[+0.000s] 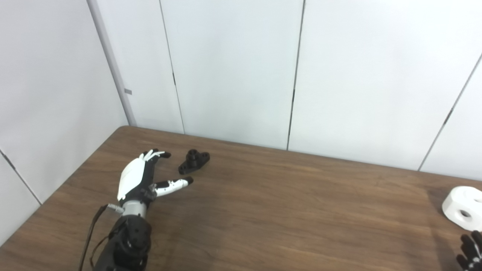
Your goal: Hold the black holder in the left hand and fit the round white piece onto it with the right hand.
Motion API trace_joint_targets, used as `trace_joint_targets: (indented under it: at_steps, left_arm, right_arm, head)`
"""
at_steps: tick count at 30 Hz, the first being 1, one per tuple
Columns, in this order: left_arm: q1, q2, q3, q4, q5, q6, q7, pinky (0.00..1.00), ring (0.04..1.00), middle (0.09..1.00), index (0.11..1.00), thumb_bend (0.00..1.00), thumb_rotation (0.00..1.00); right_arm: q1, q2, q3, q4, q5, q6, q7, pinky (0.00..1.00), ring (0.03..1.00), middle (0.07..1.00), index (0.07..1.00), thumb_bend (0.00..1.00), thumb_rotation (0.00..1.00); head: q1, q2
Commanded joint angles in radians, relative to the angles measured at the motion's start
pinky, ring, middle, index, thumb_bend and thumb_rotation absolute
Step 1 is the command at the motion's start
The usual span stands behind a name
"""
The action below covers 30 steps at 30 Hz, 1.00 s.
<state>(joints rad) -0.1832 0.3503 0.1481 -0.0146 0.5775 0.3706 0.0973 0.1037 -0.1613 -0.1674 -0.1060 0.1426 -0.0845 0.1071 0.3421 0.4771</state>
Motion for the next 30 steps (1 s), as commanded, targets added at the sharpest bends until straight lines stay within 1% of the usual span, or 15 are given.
trace_joint_targets:
  at_steps: [1,4,6,14,17,22,30]
  left_arm:
    - [-0.051,0.040,-0.007,0.006,0.025,-0.001,0.024,1.00,1.000,0.958,0.804,0.93,0.41]
    - [-0.080,0.047,-0.022,0.048,0.032,0.013,0.030,1.00,1.000,0.959,0.805,0.92,0.40]
    - [-0.100,0.052,-0.031,0.084,0.034,0.017,0.037,1.00,1.000,0.959,0.803,0.92,0.39]
    - [-0.158,0.076,-0.065,0.194,0.032,0.022,0.054,1.00,1.000,0.962,0.805,0.93,0.41]
    - [-0.176,0.083,-0.083,0.225,0.036,0.021,0.063,1.00,1.000,0.959,0.802,0.92,0.40]
    - [-0.206,0.092,-0.106,0.267,0.037,0.030,0.065,1.00,1.000,0.961,0.805,0.90,0.39]
    - [-0.257,0.094,-0.137,0.351,0.030,0.026,0.076,1.00,1.000,0.960,0.796,0.90,0.39]
  right_arm:
    - [0.019,0.024,0.010,0.020,0.016,-0.021,-0.003,1.00,1.000,0.975,0.989,0.66,1.00]
    - [0.019,0.027,0.010,0.017,0.012,-0.017,-0.009,1.00,0.997,0.969,0.984,0.65,1.00]
    - [0.020,0.028,0.008,0.014,0.015,-0.013,-0.009,1.00,0.991,0.965,0.978,0.67,1.00]
    - [0.022,0.029,0.008,0.009,0.015,-0.011,-0.009,1.00,0.988,0.961,0.975,0.66,1.00]
    - [0.022,0.031,0.006,0.006,0.019,-0.004,-0.010,1.00,0.988,0.961,0.975,0.68,1.00]
    - [0.022,0.032,0.008,0.006,0.012,-0.006,-0.012,1.00,0.987,0.961,0.973,0.66,1.00]
    - [0.024,0.035,0.015,0.002,-0.010,-0.004,-0.021,1.00,0.982,0.951,0.967,0.67,1.00]
  head:
    - [0.001,0.002]
    - [0.000,0.002]
    - [-0.001,0.003]
    - [-0.001,0.006]
    - [-0.004,0.006]
    - [-0.009,0.006]
    - [-0.019,0.004]
